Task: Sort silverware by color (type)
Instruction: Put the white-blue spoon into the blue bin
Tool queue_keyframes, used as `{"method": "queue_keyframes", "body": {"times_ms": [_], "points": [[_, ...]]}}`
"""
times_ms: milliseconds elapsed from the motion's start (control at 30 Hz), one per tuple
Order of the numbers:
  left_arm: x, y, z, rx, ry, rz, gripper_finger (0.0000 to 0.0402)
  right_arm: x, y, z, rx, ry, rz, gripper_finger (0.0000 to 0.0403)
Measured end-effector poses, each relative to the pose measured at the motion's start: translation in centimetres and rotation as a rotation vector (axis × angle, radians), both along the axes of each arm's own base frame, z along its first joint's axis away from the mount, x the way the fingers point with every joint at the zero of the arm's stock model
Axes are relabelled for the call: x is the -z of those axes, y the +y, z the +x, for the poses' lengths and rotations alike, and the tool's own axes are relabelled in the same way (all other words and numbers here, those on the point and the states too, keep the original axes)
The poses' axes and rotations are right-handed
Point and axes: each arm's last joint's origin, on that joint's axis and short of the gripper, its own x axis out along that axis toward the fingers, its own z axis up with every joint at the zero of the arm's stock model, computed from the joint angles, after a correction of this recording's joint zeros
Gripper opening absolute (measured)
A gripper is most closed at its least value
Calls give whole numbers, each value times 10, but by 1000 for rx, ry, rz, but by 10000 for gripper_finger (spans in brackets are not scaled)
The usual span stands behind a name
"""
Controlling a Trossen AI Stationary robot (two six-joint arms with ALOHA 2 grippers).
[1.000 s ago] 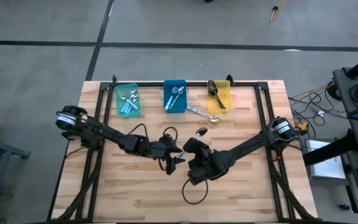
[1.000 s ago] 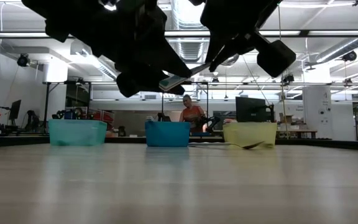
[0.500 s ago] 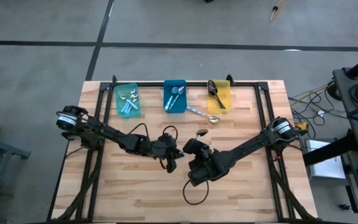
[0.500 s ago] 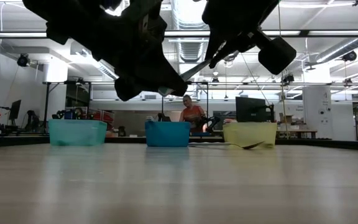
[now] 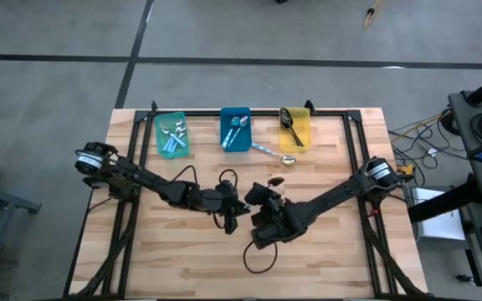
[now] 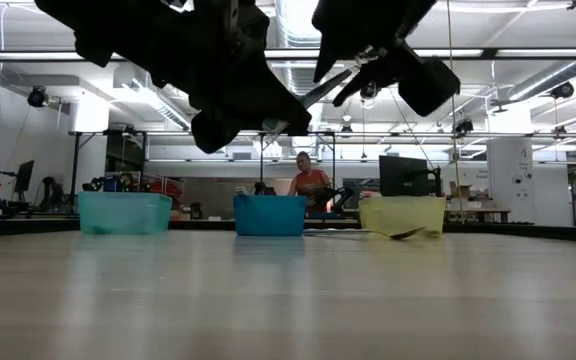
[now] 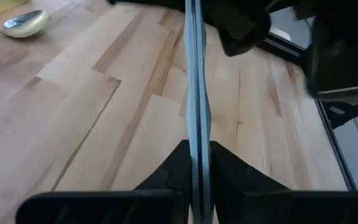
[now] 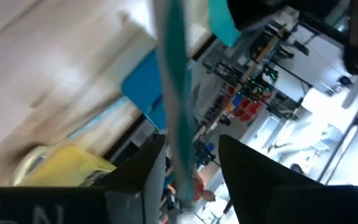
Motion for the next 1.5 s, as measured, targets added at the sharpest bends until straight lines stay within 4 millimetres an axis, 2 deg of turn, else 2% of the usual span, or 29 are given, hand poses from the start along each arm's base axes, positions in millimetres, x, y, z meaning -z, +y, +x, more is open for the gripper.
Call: {"method": "queue_keyframes", "body": {"times_ms": [267,533,667,867,1033,1200,1300,1500], "points": [[0,4,0,-41,4,13,21,-16,1,4,17,-73,-44,152],[4,15,-3,-112,19,49,20,-46,0,1,31,-178,-25,152],[-7,17,-7,-135,-33,64,20,-60,-1,-2,71,-277,-9,153],[-24,24,-23,-199,-83,113,20,-93,-7,-13,136,-479,77,142],[-37,28,-40,-225,-130,154,20,-133,-20,-43,226,-727,258,127],[-54,29,-53,-213,-192,180,20,-161,-39,-82,316,-892,667,109],[-63,28,-59,-183,-231,199,20,-161,-47,-101,341,-974,764,97],[-78,22,-68,-118,-284,221,20,-136,-53,-124,236,-1092,926,73]]}}
